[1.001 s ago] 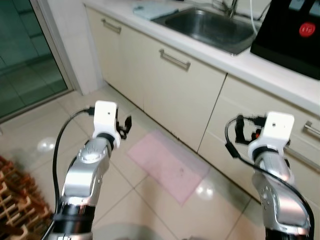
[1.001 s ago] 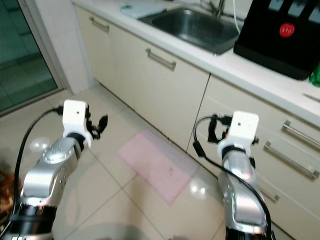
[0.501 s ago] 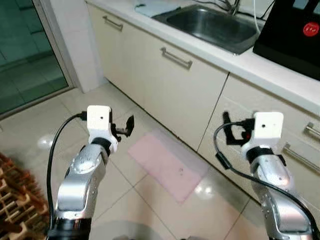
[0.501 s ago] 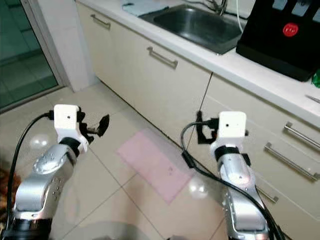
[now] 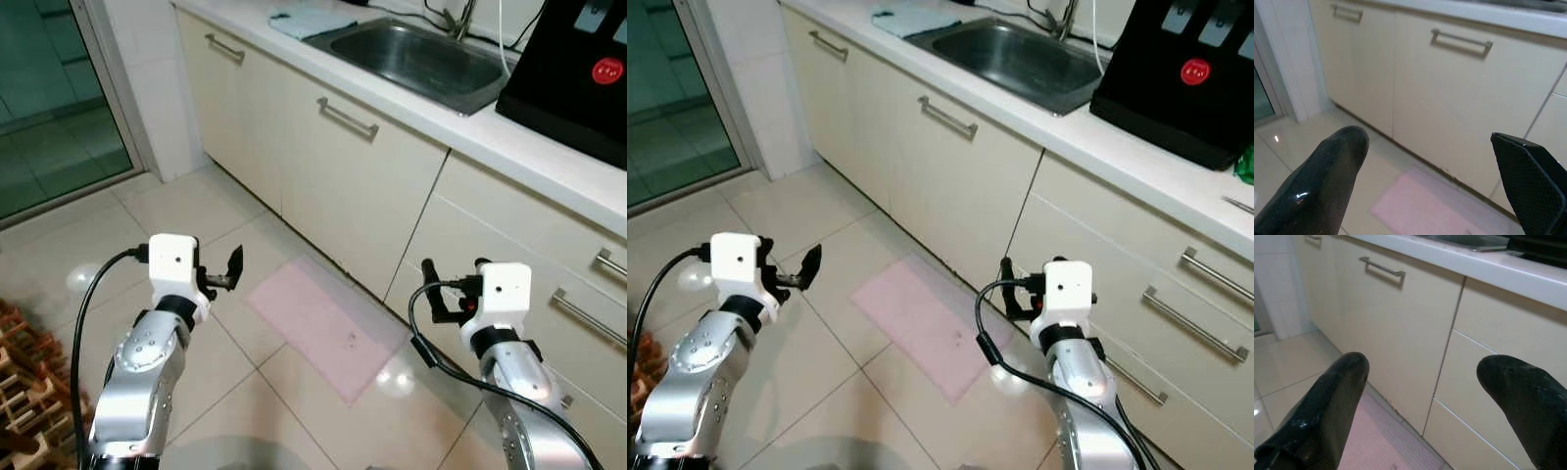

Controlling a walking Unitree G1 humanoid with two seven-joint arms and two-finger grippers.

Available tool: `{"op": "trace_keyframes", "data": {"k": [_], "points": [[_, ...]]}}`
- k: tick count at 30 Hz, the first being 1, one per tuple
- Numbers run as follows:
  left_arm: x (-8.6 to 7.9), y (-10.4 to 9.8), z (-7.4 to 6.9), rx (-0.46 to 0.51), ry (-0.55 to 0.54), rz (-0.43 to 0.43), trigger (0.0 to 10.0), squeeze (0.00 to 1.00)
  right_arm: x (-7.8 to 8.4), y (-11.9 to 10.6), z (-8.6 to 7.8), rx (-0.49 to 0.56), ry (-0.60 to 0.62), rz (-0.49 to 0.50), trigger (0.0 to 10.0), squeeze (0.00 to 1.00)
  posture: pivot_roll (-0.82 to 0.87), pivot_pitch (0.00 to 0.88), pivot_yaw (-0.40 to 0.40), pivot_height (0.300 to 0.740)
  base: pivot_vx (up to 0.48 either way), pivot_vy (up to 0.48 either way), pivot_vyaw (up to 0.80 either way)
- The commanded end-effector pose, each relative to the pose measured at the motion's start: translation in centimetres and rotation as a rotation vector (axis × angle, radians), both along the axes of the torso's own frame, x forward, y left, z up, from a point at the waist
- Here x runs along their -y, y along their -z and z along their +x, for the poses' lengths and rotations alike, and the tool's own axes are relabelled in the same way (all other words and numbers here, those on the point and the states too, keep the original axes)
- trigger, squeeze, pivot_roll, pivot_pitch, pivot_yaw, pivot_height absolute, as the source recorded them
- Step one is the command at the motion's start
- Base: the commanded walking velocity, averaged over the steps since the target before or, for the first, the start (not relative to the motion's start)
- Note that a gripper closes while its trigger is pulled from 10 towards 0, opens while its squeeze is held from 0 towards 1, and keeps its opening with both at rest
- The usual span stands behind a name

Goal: Restocking fridge

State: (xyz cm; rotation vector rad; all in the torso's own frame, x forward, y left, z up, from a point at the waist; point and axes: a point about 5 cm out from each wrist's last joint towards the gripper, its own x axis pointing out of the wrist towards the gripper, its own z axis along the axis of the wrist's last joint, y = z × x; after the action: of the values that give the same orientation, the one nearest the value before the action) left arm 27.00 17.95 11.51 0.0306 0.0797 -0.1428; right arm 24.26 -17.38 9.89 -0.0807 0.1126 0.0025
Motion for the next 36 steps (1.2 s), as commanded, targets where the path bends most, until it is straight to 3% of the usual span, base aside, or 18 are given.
{"op": "trace_keyframes", "data": {"k": [1, 3, 5, 6, 8, 10, 27, 36], "points": [[0.0, -0.5, 0.3, 0.058, -0.017, 0.010, 10.0, 0.00, 0.3, -0.6, 0.5, 0.042, 0.075, 0.004, 10.0, 0.00, -0.03, 0.000, -0.015, 0.740, 0.000, 0.000, 0.00], [0.0, -0.5, 0.4, 0.055, -0.020, 0.012, 10.0, 0.00, 0.6, -0.7, 0.6, 0.062, 0.126, 0.058, 10.0, 0.00, -0.04, 0.000, -0.009, 0.740, 0.000, 0.000, 0.00], [0.2, -0.8, 0.4, 0.077, 0.007, 0.071, 10.0, 0.00, 0.5, -0.9, 0.6, 0.070, 0.108, 0.075, 10.0, 0.00, -0.04, 0.000, -0.005, 0.740, 0.000, 0.000, 0.00], [0.6, -0.9, 0.4, 0.081, 0.045, 0.057, 10.0, 0.00, 0.1, -1.4, 0.6, 0.095, 0.036, 0.066, 10.0, 0.00, -0.04, 0.000, -0.002, 0.740, 0.000, 0.000, 0.00], [0.9, -1.0, 0.3, 0.096, 0.064, 0.053, 10.0, 0.00, -0.1, -1.6, 0.5, 0.111, 0.002, 0.071, 10.0, 0.00, -0.04, 0.000, -0.002, 0.740, 0.000, 0.000, 0.00], [1.1, -0.6, 0.0, 0.078, 0.071, 0.052, 10.0, 0.00, -0.4, -1.6, 0.5, 0.101, -0.031, 0.016, 10.0, 0.00, -0.04, 0.000, -0.007, 0.740, 0.000, 0.000, 0.00], [0.6, -1.0, -1.4, 0.088, 0.049, 0.074, 10.0, 0.00, -0.6, -1.3, 1.0, 0.085, -0.062, -0.004, 10.0, 0.00, -0.01, 0.000, -0.043, 0.740, 0.000, 0.313, 0.00], [1.8, -1.3, -0.7, 0.088, 0.119, 0.058, 10.0, 0.00, -0.6, -1.2, 0.4, 0.079, -0.043, 0.002, 10.0, 0.00, -0.03, 0.000, -0.019, 0.740, 0.000, 0.122, 0.00]]}}
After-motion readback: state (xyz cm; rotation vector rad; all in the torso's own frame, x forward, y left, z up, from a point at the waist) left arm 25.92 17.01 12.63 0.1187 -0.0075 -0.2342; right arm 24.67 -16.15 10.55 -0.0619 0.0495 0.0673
